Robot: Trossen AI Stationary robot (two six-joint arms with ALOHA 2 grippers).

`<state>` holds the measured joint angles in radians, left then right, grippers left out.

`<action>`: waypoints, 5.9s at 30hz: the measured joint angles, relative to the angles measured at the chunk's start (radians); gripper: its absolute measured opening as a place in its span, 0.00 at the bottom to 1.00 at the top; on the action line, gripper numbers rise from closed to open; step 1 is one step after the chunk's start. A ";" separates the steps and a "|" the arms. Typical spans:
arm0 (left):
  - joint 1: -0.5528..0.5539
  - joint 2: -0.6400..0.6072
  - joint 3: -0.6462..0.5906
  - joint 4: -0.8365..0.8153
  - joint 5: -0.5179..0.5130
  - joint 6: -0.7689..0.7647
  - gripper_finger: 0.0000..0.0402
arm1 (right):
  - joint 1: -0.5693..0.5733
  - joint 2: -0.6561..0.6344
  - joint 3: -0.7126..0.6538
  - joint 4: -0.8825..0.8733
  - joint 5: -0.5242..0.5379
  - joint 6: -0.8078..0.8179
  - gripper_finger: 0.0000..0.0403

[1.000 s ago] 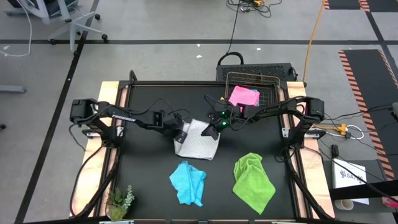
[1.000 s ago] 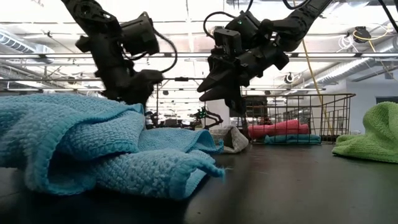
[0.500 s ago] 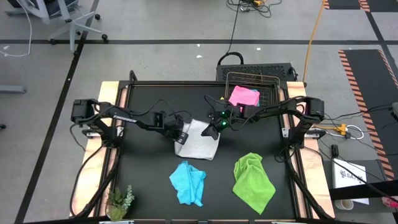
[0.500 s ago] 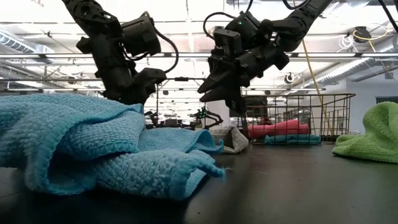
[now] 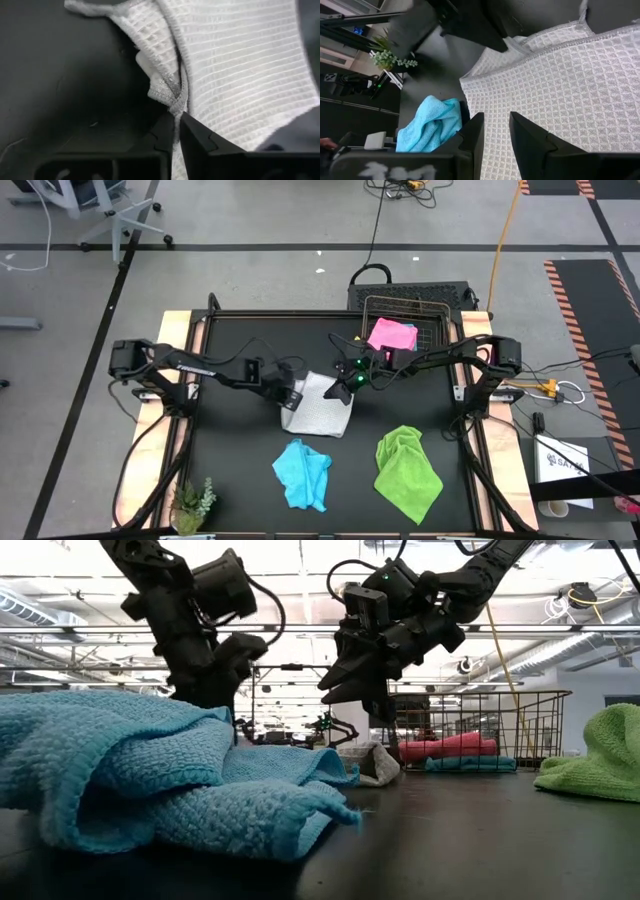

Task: Fold microfiber towels
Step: Fold the gray towel, then put the folded gray towel into the gold wire basket

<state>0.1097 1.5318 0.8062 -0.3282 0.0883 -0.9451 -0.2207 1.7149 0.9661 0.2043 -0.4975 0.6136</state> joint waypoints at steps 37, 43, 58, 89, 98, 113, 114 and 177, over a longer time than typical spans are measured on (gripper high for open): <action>0.121 -0.021 -0.002 0.066 -0.172 0.175 0.37 | 0.038 0.000 -0.001 -0.073 0.029 -0.046 0.20; 0.093 -0.044 -0.001 0.071 -0.177 0.148 0.37 | 0.072 -0.037 -0.002 -0.170 0.032 -0.139 0.19; -0.174 -0.192 0.000 0.068 -0.403 0.211 0.37 | 0.205 -0.186 0.113 -0.541 0.341 -0.741 0.17; -0.194 -0.191 0.000 -0.021 -0.431 0.098 0.37 | 0.354 0.054 0.149 -0.420 0.477 -1.043 0.50; -0.194 -0.191 0.000 -0.049 -0.431 0.077 0.37 | 0.360 0.142 0.148 -0.306 0.468 -1.045 0.50; -0.194 -0.191 0.000 -0.095 -0.431 0.057 0.37 | 0.362 0.226 0.151 -0.249 0.530 -1.015 0.47; -0.194 -0.191 0.000 -0.095 -0.431 0.054 0.37 | 0.362 0.227 0.151 -0.240 0.545 -1.015 0.46; -0.176 -0.191 -0.001 -0.063 -0.436 0.033 0.37 | -0.185 -0.450 0.236 -0.402 0.588 -0.935 0.00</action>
<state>-0.0666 1.3407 0.8055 -0.3916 -0.3477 -0.9123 -0.4056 1.2647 1.2023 -0.1974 0.0904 -0.3217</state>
